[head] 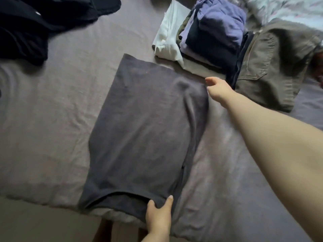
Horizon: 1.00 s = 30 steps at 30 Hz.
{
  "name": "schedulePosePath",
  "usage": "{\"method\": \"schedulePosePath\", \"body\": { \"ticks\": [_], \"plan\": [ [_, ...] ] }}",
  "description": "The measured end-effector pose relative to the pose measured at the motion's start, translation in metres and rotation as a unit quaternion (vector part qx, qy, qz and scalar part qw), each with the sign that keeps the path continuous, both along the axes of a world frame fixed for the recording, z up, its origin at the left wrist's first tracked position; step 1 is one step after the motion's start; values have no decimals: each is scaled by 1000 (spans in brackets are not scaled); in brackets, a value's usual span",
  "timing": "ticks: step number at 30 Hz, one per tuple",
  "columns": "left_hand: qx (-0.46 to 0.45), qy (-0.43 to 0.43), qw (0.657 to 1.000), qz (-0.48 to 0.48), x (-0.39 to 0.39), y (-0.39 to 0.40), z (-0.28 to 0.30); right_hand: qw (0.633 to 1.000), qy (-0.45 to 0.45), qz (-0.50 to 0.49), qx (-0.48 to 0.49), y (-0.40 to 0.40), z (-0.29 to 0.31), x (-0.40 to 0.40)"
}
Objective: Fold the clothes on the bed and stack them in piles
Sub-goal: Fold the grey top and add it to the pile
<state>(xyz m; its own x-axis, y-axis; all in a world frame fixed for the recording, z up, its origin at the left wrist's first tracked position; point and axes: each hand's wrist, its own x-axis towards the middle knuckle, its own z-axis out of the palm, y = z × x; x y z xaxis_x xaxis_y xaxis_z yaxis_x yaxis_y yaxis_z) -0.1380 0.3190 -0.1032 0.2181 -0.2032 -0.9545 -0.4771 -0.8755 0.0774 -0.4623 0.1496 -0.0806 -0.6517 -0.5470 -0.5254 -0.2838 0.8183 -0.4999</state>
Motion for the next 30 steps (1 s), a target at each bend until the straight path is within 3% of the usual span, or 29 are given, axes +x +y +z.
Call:
{"method": "schedulePosePath", "body": {
  "ticks": [3, 6, 12, 14, 16, 18, 22, 27, 30],
  "plan": [
    [-24, 46, 999, -7, 6, 16, -6, 997, -39, 45, 39, -8, -11, -7],
    [-63, 64, 996, 21, 10, 21, 0, 993, -24, 94, 66, -8, -12, -11],
    [-25, 1, 991, 128, 28, 4, -9, 987, -104, 18, -119, -13, 12, -34],
    [-42, -6, 981, 190, 27, 4, -5, 990, -18, 122, -64, -13, 20, -43],
    [-75, -33, 982, 172, 26, 4, 7, 951, 141, 267, 65, -13, 26, -53],
    [-91, -25, 986, 140, 27, 9, 9, 910, 241, 305, 145, -11, 31, -55],
    [-78, -14, 993, 90, 25, 18, 3, 930, 247, 216, 164, -5, 33, -43],
    [-93, 7, 995, 44, 28, 13, 1, 983, 53, 98, 145, 7, 4, -19],
    [-90, -4, 994, -62, 34, 17, -2, 993, 57, -45, 98, 13, -15, -11]
  ]
}}
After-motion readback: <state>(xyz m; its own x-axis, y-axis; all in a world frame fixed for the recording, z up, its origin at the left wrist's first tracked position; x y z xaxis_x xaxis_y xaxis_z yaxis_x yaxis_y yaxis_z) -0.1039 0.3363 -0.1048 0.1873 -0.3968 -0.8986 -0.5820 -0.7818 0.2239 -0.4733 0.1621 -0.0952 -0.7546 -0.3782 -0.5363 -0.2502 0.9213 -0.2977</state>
